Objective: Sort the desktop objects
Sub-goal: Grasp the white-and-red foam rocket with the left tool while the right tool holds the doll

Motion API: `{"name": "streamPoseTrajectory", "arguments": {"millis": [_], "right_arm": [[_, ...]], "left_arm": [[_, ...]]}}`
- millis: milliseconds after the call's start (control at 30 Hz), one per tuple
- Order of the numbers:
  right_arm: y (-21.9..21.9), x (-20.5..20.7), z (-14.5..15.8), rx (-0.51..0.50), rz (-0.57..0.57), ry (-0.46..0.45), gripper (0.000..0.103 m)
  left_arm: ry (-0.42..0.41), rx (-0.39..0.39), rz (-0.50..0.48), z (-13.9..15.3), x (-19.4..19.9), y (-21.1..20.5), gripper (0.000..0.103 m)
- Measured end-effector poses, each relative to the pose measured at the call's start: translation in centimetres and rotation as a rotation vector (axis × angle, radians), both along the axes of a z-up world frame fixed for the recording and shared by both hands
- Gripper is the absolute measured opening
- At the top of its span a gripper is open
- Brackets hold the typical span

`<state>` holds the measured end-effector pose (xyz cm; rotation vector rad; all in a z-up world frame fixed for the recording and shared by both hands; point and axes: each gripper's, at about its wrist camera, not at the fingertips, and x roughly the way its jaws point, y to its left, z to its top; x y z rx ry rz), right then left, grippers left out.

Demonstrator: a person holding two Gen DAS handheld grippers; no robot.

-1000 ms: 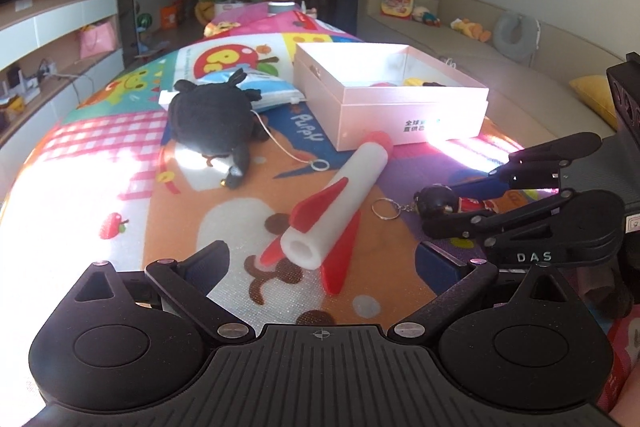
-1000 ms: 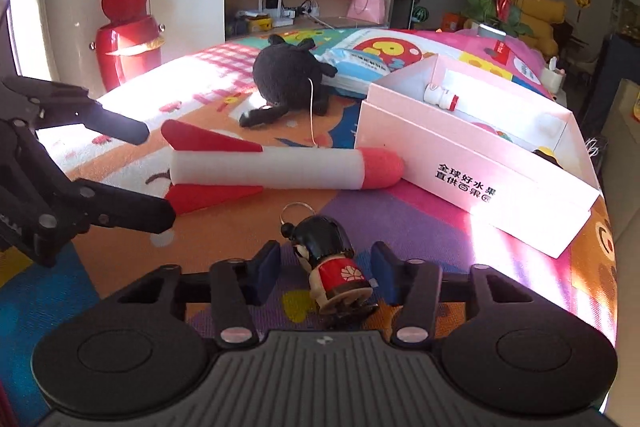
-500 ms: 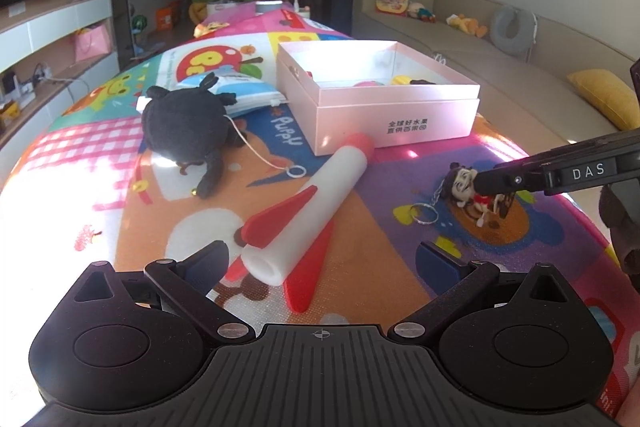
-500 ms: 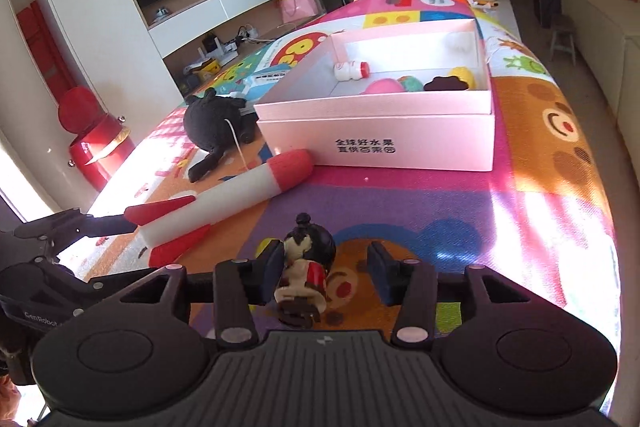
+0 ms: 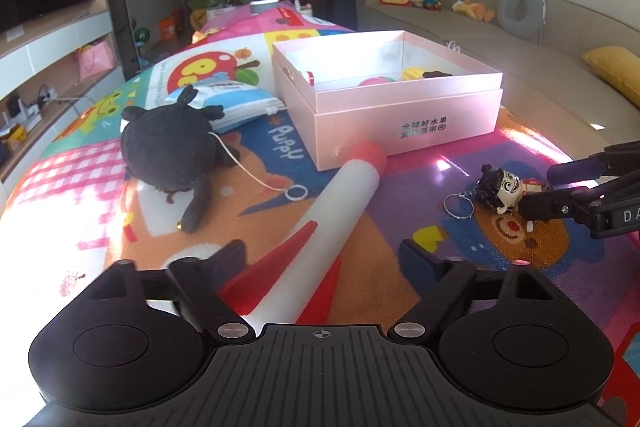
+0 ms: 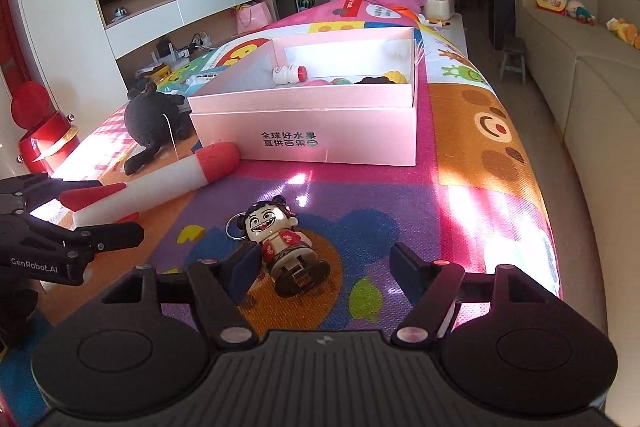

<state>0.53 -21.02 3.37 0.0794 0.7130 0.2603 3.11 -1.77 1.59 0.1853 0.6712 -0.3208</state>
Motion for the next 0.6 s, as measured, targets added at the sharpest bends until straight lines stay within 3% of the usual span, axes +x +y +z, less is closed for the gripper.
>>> {"name": "streamPoseTrajectory", "arguments": {"millis": [100,133,167,300,433,533,600], "right_arm": [[1.0,-0.3,0.2,-0.036,0.035,-0.029,0.072],[1.3,-0.4,0.4,-0.049,0.052,-0.041,0.072],[1.6,-0.5,0.6,-0.065,0.069,-0.056,0.072],[3.3,-0.7,1.2,-0.145,0.159,-0.104,0.072],[4.3,0.0,0.8,-0.185,0.177,-0.055,0.069],[4.2,0.0,0.7,-0.121,0.194,-0.004,0.068],[4.0,-0.2,1.0,-0.023,0.237,0.045,0.067]], "left_arm": [[0.012,0.013,0.005,-0.2,0.2,-0.3,0.069],[0.016,0.020,0.005,-0.2,0.1,-0.3,0.054],[0.028,0.023,0.010,-0.2,0.0,-0.3,0.045],[0.086,-0.043,0.024,0.5,-1.0,0.4,0.044],[0.107,-0.073,-0.038,1.0,-2.8,0.0,0.052],[0.101,-0.067,-0.071,1.2,-3.8,-0.4,0.059],[0.083,-0.054,-0.073,1.2,-4.1,-0.6,0.064]]}}
